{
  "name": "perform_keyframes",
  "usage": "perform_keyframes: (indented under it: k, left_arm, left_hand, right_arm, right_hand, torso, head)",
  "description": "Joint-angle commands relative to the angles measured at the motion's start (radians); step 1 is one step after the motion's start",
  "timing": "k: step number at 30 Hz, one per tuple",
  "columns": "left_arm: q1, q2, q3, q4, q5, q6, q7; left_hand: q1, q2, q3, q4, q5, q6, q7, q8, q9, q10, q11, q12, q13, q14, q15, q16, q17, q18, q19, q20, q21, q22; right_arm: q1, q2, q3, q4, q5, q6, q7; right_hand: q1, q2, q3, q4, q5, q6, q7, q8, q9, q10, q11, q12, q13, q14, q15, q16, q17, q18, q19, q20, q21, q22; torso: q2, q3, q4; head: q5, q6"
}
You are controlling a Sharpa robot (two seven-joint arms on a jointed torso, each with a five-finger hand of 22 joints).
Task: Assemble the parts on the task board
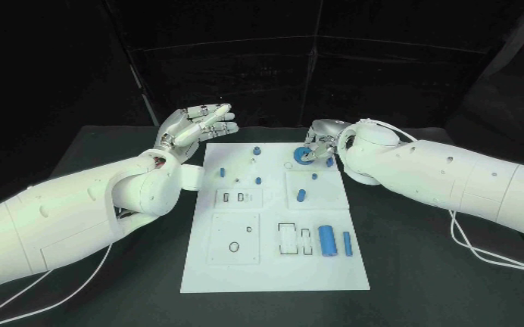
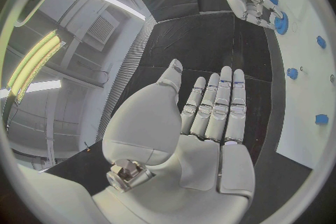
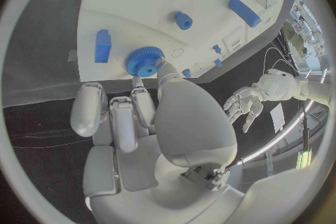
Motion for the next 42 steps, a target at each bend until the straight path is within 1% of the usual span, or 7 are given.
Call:
perform_keyframes:
  k: [1,3,5,10,16,30,42]
  left_arm:
    - [0.002,0.001,0.001,0.001,0.000,0.009,0.002]
    - [0.002,0.000,0.001,0.000,0.000,0.009,0.001]
    - [0.002,0.000,0.001,0.000,0.000,0.009,0.001]
    - [0.002,0.000,0.001,0.000,0.000,0.003,0.002]
    - [0.002,0.000,0.001,0.000,0.000,0.000,0.001]
    - [0.002,0.007,0.001,-0.003,0.000,0.002,-0.003]
    - [0.002,0.008,0.001,-0.003,0.000,0.003,-0.004]
  left_hand:
    - [-0.010,-0.001,-0.006,0.000,0.003,-0.003,0.038,-0.004,-0.001,-0.004,-0.001,-0.004,-0.002,0.003,0.005,-0.004,-0.001,0.007,0.006,0.001,-0.003,-0.001]
    - [-0.009,0.000,-0.006,0.000,0.003,-0.003,0.038,-0.004,-0.001,-0.004,0.000,-0.004,-0.002,0.003,0.005,-0.004,-0.002,0.007,0.007,0.001,-0.003,-0.001]
    - [-0.009,0.000,-0.006,0.000,0.003,-0.003,0.038,-0.004,-0.001,-0.004,0.000,-0.004,-0.002,0.003,0.005,-0.004,-0.002,0.007,0.007,0.001,-0.003,-0.001]
    - [-0.009,-0.001,-0.007,-0.001,0.002,-0.003,0.038,-0.005,-0.001,-0.005,0.000,-0.004,-0.002,0.004,0.005,-0.004,-0.002,0.007,0.007,0.001,-0.003,-0.001]
    - [-0.009,-0.001,-0.008,-0.002,0.002,-0.003,0.038,-0.005,-0.001,-0.005,0.000,-0.004,-0.002,0.004,0.005,-0.005,-0.002,0.007,0.008,0.001,-0.003,-0.001]
    - [-0.009,-0.001,-0.009,-0.002,0.002,-0.003,0.038,-0.005,-0.001,-0.006,0.000,-0.005,-0.002,0.004,0.005,-0.005,-0.002,0.007,0.009,0.001,-0.003,-0.001]
    - [-0.009,-0.001,-0.009,-0.002,0.002,-0.003,0.038,-0.005,-0.001,-0.006,0.000,-0.005,-0.002,0.004,0.005,-0.005,-0.002,0.007,0.009,0.001,-0.003,-0.001]
  right_arm:
    - [0.001,0.001,0.000,0.003,-0.033,-0.015,-0.011]
    - [0.001,0.002,0.000,0.005,-0.046,-0.020,-0.010]
    - [0.001,0.001,0.000,0.008,-0.054,-0.029,-0.006]
    - [-0.002,-0.003,0.000,0.029,-0.060,-0.077,0.015]
    - [-0.006,-0.014,0.001,0.076,-0.037,-0.130,0.035]
    - [-0.012,0.004,0.001,0.172,-0.136,-0.231,0.032]
    - [-0.022,0.106,0.000,0.112,-0.190,-0.235,0.028]
  right_hand:
    - [0.036,0.021,0.016,-0.022,-0.055,0.016,-0.003,0.009,0.001,0.003,-0.004,0.005,0.013,0.073,-0.003,0.007,0.104,-0.017,0.008,-0.006,0.007,0.003]
    - [0.074,0.035,0.048,-0.044,-0.121,0.041,-0.007,0.018,0.003,0.011,-0.009,0.013,0.024,0.074,-0.007,0.008,0.108,-0.018,0.010,-0.009,0.009,0.009]
    - [0.091,0.042,0.068,-0.056,-0.133,0.072,-0.015,0.029,0.006,0.021,-0.016,0.025,0.036,0.075,-0.011,0.010,0.112,-0.019,0.013,-0.012,0.012,0.014]
    - [0.091,0.045,0.092,-0.062,-0.133,0.120,-0.031,0.042,0.009,0.045,-0.029,0.050,0.063,0.076,-0.023,0.012,0.119,-0.023,0.025,-0.022,0.022,0.036]
    - [0.037,0.026,0.081,-0.032,-0.155,0.124,-0.032,0.031,0.004,0.055,-0.030,0.059,0.074,0.078,-0.025,0.014,0.124,-0.025,0.030,-0.026,0.025,0.043]
    - [0.034,0.014,0.087,-0.031,-0.136,0.127,-0.034,0.023,0.001,0.054,-0.032,0.055,0.072,0.078,-0.027,0.014,0.125,-0.026,0.034,-0.028,0.028,0.048]
    - [0.035,0.009,0.097,-0.031,-0.114,0.127,-0.033,0.016,0.000,0.053,-0.032,0.053,0.071,0.078,-0.027,0.014,0.126,-0.027,0.036,-0.029,0.029,0.050]
  torso:
    - [0.000,0.0002,0.0003]
    - [-0.001,0.0004,0.0000]
    - [0.000,0.0006,0.0001]
    - [-0.001,0.0002,-0.0007]
    - [0.000,0.0017,-0.0011]
    - [0.001,0.0002,0.0011]
    - [0.001,-0.0012,0.0021]
  head:
    - [0.000,-0.002]
    - [0.001,-0.002]
    - [0.001,-0.003]
    - [0.000,-0.004]
    - [0.004,-0.004]
    - [0.014,0.002]
    - [0.031,0.000]
